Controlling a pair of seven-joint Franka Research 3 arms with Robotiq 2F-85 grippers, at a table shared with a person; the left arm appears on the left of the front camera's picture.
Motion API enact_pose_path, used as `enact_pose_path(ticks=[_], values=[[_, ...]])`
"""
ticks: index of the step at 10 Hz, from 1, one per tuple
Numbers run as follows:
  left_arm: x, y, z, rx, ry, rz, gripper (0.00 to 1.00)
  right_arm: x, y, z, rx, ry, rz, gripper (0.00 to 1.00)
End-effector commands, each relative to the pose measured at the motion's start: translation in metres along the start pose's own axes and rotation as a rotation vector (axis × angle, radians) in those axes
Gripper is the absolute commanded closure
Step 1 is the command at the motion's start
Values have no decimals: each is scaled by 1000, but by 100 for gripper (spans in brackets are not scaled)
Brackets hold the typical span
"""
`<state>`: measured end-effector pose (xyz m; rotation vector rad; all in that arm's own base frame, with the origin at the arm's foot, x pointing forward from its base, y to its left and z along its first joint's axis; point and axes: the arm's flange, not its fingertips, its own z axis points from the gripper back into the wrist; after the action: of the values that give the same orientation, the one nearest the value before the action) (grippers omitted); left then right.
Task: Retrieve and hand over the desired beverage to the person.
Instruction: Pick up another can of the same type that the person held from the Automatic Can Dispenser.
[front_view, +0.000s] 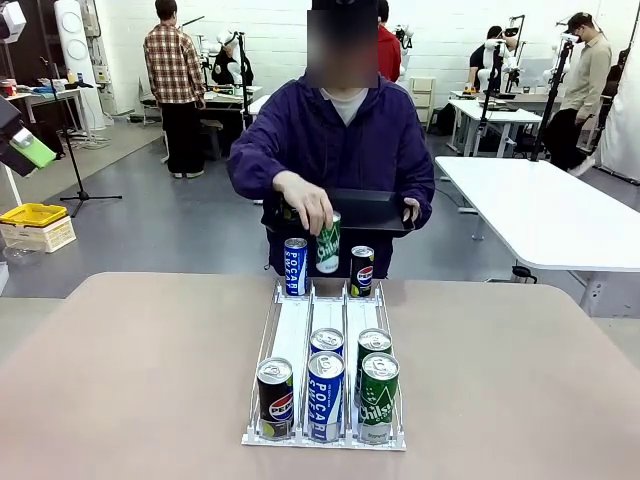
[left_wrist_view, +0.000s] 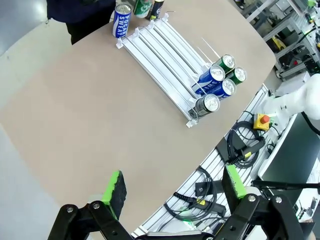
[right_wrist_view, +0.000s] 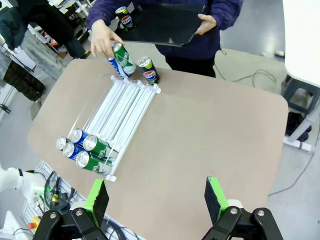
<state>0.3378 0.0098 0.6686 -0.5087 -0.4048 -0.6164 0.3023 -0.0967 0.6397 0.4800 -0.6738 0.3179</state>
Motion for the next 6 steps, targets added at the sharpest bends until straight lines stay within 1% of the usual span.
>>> enact_pose_path(ticks=[1,2,4,5,6], values=[[0,0,0,-9,-1,-5,0,0,0,0,18,-1,11,0],[0,0,0,0,0,0,0,0,0,0,18,-1,11,0],[-9,-10,21,-13,-210,-107,0,0,0,0,18,-1,11,0],[-10,-9,28,3,-223,-94,0,0,0,0,18,-1,11,0],[2,-8,17,3,-94,-37,0,0,0,0,18,-1,11,0]])
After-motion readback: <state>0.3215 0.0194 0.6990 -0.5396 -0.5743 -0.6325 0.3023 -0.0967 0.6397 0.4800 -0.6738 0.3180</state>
